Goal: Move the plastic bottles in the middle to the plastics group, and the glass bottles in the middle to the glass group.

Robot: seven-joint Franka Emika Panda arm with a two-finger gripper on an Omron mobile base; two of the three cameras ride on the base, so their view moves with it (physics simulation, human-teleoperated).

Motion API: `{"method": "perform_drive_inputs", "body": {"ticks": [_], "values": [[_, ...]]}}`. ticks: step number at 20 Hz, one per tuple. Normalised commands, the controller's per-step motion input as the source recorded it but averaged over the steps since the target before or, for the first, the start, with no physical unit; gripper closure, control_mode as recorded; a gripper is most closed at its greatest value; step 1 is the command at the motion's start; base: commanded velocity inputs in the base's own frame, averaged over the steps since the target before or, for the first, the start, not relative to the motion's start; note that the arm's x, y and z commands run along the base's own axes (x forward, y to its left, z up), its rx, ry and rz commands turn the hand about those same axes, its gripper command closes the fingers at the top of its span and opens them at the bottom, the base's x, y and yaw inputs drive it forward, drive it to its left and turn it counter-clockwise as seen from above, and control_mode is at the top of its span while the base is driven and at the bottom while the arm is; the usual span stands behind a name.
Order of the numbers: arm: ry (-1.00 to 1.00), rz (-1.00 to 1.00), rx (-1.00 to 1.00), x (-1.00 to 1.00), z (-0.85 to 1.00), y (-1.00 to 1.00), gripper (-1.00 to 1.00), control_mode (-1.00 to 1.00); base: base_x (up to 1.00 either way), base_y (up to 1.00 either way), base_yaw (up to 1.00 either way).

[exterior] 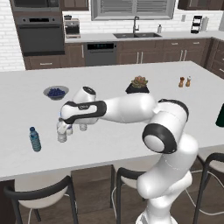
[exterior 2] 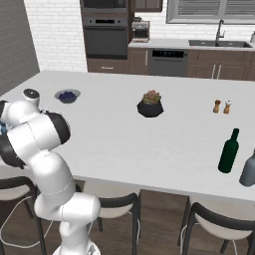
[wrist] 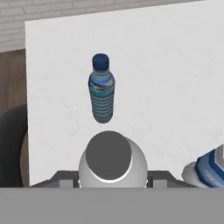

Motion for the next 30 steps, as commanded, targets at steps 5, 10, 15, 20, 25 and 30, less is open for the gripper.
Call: {"method": "perform_drive_inputs", "body": {"ticks": [5, 10, 15, 20, 25, 30], "values": [[-0.01, -0.02, 0.00, 0.24, 0.00, 0.25, 1.00, -1.00, 0.00, 0.00, 0.00], [0.00, -0.01, 0.00, 0.16, 0.00, 0.13, 1.00, -1.00, 0.00, 0.00, 0.00], [0.00, -0.01, 0.00, 0.04, -0.06, 0.00, 1.00, -1.00, 0.00, 0.00, 0.00], [0.00, 0.00, 0.00, 0.00, -0.42, 0.00, 1.00, -1.00, 0.00, 0.00, 0.00], [0.00, 0.00, 0.00, 0.00, -0.46, 0.00, 1.00, -1.00, 0.00, 0.00, 0.00], [0.00, 0.00, 0.00, 0.00, -0.17, 0.00, 1.00, -1.00, 0.00, 0.00, 0.00]]}}
